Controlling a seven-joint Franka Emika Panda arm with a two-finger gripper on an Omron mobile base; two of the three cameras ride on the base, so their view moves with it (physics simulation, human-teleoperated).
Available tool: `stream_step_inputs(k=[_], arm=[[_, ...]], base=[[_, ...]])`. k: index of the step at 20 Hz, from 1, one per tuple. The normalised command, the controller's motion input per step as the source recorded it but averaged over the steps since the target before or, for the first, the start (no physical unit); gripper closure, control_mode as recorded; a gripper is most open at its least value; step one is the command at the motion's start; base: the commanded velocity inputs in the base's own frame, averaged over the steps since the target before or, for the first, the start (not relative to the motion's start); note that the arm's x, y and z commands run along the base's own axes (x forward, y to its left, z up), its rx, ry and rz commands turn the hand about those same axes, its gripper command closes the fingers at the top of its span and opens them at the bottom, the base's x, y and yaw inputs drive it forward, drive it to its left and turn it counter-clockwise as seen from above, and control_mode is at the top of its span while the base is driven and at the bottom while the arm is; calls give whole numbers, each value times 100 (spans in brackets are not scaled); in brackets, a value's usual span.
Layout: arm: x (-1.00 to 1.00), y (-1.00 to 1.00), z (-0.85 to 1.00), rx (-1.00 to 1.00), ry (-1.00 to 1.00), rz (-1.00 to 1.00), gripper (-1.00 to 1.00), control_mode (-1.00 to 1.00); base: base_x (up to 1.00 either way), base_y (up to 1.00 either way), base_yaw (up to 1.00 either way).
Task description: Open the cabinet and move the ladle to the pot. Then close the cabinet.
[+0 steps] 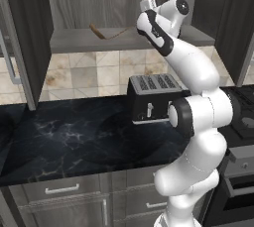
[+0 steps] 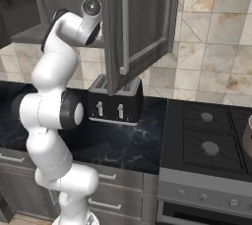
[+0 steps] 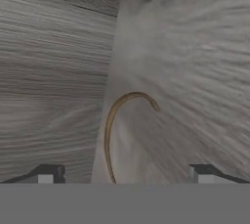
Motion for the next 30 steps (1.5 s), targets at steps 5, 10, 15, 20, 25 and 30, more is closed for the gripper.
stream_step_inputs(k=[5,10,15,20,25,30], arm=[[19,0,0,0,0,0,-100,-100],[34,5,0,0,0,0,-100,-100],[35,8,-13,2,0,0,-100,-100],[28,3,-26,5,2,0,-100,-100],[33,9,-21,2,0,0,-100,-100],[43,19,-27,1,-1,0,-100,-100]], base=[[0,0,0],[0,0,0],[0,0,0],[0,0,0],[0,0,0],[0,0,0]])
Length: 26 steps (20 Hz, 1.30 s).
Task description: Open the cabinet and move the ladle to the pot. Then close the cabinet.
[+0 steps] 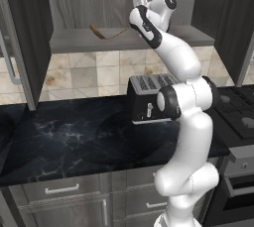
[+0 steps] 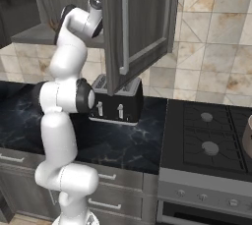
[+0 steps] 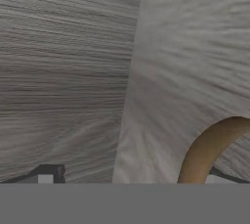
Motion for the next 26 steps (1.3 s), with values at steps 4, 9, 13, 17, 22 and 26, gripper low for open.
stream_step_inputs(k=[4,9,13,17,22,26], arm=[[39,9,-34,3,-3,0,-100,-100],[39,2,-39,7,0,0,-100,-100],[48,14,-46,6,0,0,-100,-100],[61,40,-50,0,0,0,-100,-100],[45,51,-53,0,-3,0,100,-100],[34,38,-52,0,-4,0,100,-100]], base=[[0,0,0],[0,0,0],[0,0,0],[0,0,0],[0,0,0],[0,0,0]])
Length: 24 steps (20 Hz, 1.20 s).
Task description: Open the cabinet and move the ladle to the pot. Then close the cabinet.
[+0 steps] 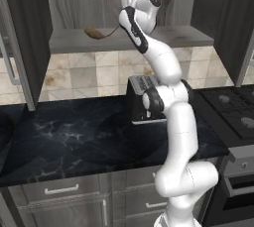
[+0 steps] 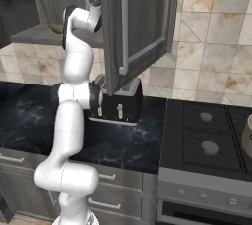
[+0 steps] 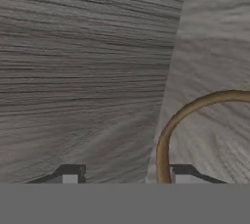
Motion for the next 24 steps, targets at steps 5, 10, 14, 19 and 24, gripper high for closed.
stream_step_inputs(k=[5,10,14,19,24], arm=[[28,19,-35,0,-2,0,100,-100],[31,19,-16,0,0,0,100,-100],[14,12,-2,2,0,-1,100,-100],[-14,-1,0,7,4,-3,100,-100],[-63,-17,44,9,27,-6,100,-100]], base=[[0,0,0],[0,0,0],[0,0,0],[0,0,0],[0,0,0]])
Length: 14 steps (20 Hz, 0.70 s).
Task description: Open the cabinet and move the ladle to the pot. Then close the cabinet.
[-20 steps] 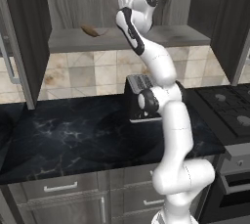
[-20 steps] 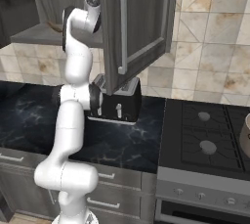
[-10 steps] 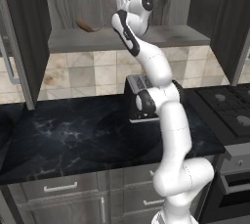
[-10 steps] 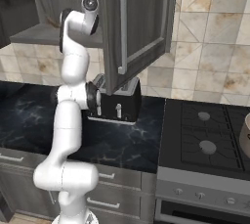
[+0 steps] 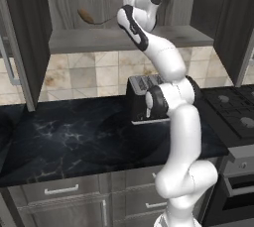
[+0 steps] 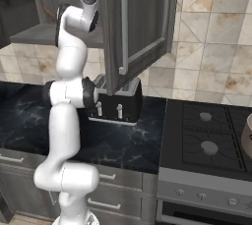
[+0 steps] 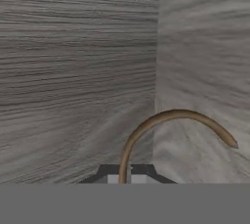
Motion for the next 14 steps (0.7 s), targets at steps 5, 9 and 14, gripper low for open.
stream_step_inputs(k=[5,9,14], arm=[[-93,-10,15,5,17,-6,100,-100],[-100,-24,-41,2,-12,-4,100,-100],[-100,-17,-90,3,-41,-5,100,-100]], base=[[0,0,0],[0,0,0],[0,0,0]])
